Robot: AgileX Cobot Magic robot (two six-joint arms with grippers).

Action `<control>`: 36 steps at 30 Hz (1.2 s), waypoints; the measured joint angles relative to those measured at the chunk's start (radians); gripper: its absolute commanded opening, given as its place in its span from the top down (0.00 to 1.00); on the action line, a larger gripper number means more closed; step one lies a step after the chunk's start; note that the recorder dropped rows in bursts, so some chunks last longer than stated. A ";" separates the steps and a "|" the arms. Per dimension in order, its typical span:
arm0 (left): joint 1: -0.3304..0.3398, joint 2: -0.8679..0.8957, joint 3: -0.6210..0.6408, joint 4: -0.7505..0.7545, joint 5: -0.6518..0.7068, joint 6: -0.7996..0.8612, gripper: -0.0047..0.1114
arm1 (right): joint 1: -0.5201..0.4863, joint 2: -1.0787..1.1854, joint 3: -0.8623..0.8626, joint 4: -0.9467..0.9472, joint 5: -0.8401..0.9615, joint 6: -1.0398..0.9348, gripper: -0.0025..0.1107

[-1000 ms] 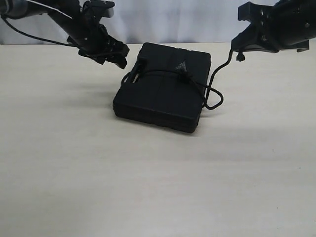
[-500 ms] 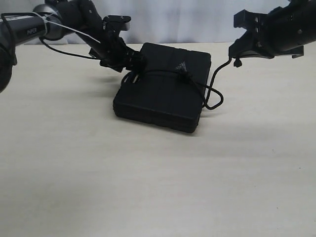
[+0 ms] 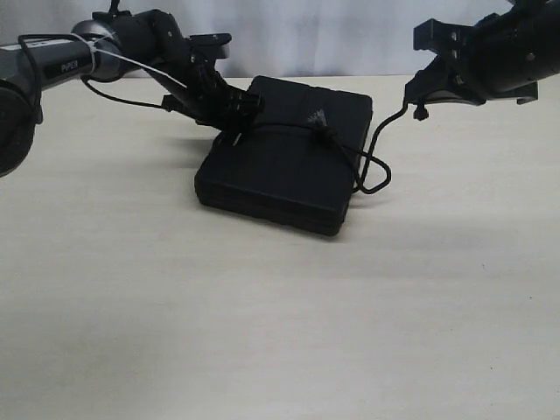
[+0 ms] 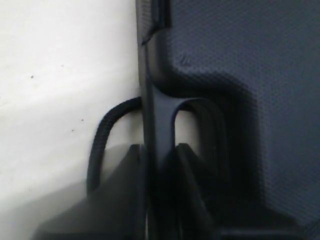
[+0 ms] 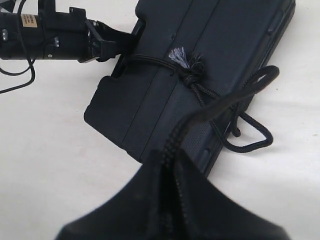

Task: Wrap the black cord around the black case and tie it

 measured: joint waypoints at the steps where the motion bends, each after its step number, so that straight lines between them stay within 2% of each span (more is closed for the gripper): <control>1: 0.006 -0.007 0.000 -0.002 0.018 -0.006 0.96 | 0.000 -0.003 0.000 -0.003 0.001 0.000 0.94; 8: 0.085 -0.084 0.068 0.025 0.144 -0.025 0.96 | -0.048 -0.106 0.000 -0.028 0.008 0.000 0.94; 13: 0.115 -0.182 0.231 0.069 0.105 -0.023 0.96 | -0.135 -0.160 0.042 -0.118 -0.025 0.037 0.94; 19: 0.115 -0.302 0.363 0.088 0.060 0.006 0.96 | -0.201 -0.160 0.114 -0.231 -0.134 0.051 0.94; 23: 0.115 -0.357 0.407 0.113 0.057 0.016 0.96 | -0.217 -0.160 0.132 -0.303 -0.188 0.093 0.94; 28: 0.122 -0.372 0.423 0.135 0.072 0.026 0.96 | -0.233 -0.160 0.135 -0.499 -0.219 0.236 0.94; 36: 0.181 -0.372 0.430 0.112 0.079 0.034 0.96 | -0.324 -0.156 0.139 -0.617 -0.225 0.340 0.94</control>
